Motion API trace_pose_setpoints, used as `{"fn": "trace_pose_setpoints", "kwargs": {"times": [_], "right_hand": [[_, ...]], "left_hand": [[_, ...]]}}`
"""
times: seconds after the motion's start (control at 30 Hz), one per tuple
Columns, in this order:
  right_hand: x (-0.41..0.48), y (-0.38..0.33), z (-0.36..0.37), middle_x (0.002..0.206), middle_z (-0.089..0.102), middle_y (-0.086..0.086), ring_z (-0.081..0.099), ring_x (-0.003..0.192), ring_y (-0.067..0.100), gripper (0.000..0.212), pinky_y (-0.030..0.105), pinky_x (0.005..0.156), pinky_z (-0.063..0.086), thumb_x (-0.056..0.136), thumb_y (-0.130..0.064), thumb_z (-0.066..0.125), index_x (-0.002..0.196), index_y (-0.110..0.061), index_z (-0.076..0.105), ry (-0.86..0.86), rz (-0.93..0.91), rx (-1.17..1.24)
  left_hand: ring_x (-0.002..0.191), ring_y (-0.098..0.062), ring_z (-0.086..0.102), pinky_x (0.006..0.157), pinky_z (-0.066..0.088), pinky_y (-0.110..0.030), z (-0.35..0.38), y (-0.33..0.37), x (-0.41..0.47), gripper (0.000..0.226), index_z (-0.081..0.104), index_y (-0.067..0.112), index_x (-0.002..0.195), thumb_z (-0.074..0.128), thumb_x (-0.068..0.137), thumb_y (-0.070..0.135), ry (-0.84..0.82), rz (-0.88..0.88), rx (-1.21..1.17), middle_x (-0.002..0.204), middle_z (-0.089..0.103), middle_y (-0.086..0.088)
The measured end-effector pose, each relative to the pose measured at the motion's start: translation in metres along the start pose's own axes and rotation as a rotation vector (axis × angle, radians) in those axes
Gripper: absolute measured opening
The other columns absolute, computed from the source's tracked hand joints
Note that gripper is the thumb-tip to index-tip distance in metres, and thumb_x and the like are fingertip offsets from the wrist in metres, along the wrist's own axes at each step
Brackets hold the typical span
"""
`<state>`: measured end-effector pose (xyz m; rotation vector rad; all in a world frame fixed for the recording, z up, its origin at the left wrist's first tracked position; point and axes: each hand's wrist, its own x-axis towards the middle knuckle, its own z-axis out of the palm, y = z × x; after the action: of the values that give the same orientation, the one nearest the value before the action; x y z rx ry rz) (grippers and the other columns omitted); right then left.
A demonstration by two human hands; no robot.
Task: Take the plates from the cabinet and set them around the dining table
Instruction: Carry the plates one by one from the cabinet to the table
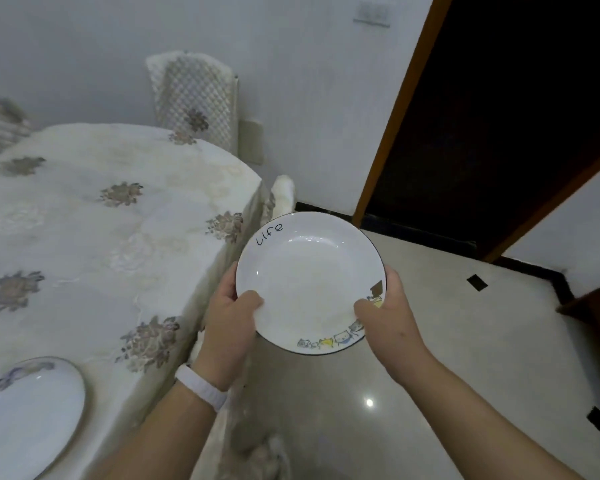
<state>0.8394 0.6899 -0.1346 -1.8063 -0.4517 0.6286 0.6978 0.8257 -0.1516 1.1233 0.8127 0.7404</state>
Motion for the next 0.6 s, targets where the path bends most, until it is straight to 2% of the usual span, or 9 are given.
{"fn": "trace_pose_setpoints", "kwargs": {"times": [0.1, 0.2, 0.3, 0.37, 0.43, 0.5, 0.6], "right_hand": [[0.028, -0.014, 0.031, 0.104, 0.064, -0.010, 0.062, 0.095, 0.010, 0.057, 0.026, 0.073, 0.050, 0.083, 0.004, 0.048, 0.121, -0.039, 0.045, -0.071, -0.010, -0.033], [0.053, -0.027, 0.062, 0.101, 0.065, -0.008, 0.063, 0.093, 0.011, 0.056, 0.022, 0.069, 0.050, 0.083, 0.004, 0.049, 0.120, -0.038, 0.046, -0.177, -0.027, -0.061], [0.079, -0.036, 0.095, 0.103, 0.065, -0.008, 0.063, 0.091, 0.008, 0.058, 0.014, 0.060, 0.050, 0.083, 0.005, 0.047, 0.124, -0.036, 0.046, -0.288, -0.034, -0.066], [0.097, -0.040, 0.116, 0.107, 0.065, -0.006, 0.063, 0.096, 0.011, 0.059, 0.019, 0.067, 0.054, 0.082, 0.005, 0.047, 0.126, -0.035, 0.046, -0.353, -0.042, -0.084], [0.114, -0.041, 0.135, 0.110, 0.064, -0.008, 0.062, 0.101, 0.014, 0.060, 0.033, 0.082, 0.056, 0.080, 0.000, 0.050, 0.127, -0.037, 0.045, -0.404, -0.060, -0.121], [0.133, -0.043, 0.153, 0.109, 0.063, -0.012, 0.061, 0.100, 0.012, 0.060, 0.038, 0.085, 0.055, 0.079, -0.004, 0.050, 0.125, -0.043, 0.044, -0.467, -0.073, -0.168], [0.169, -0.046, 0.180, 0.103, 0.062, -0.016, 0.060, 0.095, 0.007, 0.057, 0.031, 0.080, 0.052, 0.080, -0.007, 0.051, 0.110, -0.054, 0.042, -0.562, -0.115, -0.220]], "left_hand": [[0.080, -0.004, 0.070, 0.058, 0.054, -0.020, -0.019, 0.010, 0.020, 0.061, 0.062, 0.023, 0.119, 0.035, 0.083, -0.019, 0.073, 0.013, -0.037, 0.091, 0.075, 0.014], [0.088, -0.013, 0.069, 0.060, 0.054, -0.025, -0.043, 0.014, 0.035, 0.063, 0.065, 0.028, 0.117, 0.038, 0.081, -0.017, 0.190, 0.030, -0.077, 0.100, 0.074, 0.006], [0.095, -0.026, 0.068, 0.063, 0.055, -0.032, -0.066, 0.013, 0.051, 0.060, 0.064, 0.024, 0.122, 0.043, 0.074, -0.005, 0.291, 0.024, -0.128, 0.109, 0.072, -0.004], [0.093, -0.030, 0.068, 0.064, 0.055, -0.038, -0.079, 0.013, 0.060, 0.063, 0.062, 0.023, 0.125, 0.044, 0.070, 0.001, 0.355, 0.013, -0.154, 0.112, 0.071, -0.008], [0.093, -0.030, 0.068, 0.066, 0.056, -0.042, -0.088, 0.012, 0.070, 0.060, 0.063, 0.026, 0.123, 0.043, 0.074, -0.002, 0.416, 0.019, -0.152, 0.112, 0.071, -0.008], [0.090, -0.026, 0.068, 0.060, 0.054, -0.035, -0.095, 0.013, 0.084, 0.061, 0.065, 0.028, 0.120, 0.040, 0.080, -0.009, 0.495, 0.020, -0.141, 0.109, 0.072, -0.005], [0.088, -0.015, 0.069, 0.060, 0.053, -0.025, -0.103, 0.011, 0.113, 0.061, 0.065, 0.023, 0.121, 0.038, 0.082, -0.015, 0.608, 0.022, -0.119, 0.104, 0.074, 0.001]]}}
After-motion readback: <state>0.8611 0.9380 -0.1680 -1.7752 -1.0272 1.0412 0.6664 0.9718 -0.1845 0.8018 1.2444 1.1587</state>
